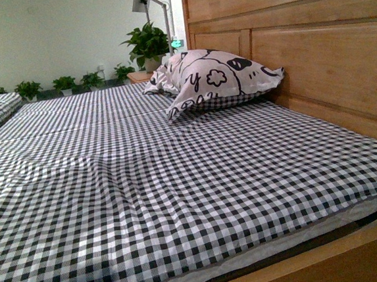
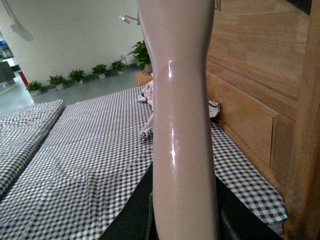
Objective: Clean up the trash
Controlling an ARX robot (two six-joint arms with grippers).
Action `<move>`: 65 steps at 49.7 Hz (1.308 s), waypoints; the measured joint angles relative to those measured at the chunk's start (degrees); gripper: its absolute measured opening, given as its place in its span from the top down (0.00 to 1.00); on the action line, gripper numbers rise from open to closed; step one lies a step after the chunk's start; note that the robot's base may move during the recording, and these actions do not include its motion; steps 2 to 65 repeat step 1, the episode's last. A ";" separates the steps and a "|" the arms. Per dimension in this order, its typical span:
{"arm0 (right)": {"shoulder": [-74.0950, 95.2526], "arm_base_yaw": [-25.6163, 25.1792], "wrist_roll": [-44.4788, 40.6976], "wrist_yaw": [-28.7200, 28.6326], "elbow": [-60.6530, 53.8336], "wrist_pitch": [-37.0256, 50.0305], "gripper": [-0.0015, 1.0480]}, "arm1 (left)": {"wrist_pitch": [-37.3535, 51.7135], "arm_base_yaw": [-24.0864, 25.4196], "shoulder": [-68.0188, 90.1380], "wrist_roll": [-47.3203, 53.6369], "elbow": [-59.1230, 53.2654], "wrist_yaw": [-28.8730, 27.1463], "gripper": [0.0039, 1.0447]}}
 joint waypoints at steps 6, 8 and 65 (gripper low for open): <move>0.00 0.00 0.02 0.00 0.00 0.00 0.82 | 0.00 0.00 0.00 0.00 0.00 0.00 0.75; 0.00 0.00 0.02 0.00 0.00 0.00 0.82 | 0.00 0.00 0.00 0.00 0.00 0.00 0.75; 0.00 0.00 0.02 0.00 0.00 0.00 0.82 | 0.00 0.00 0.00 0.00 0.00 0.00 0.75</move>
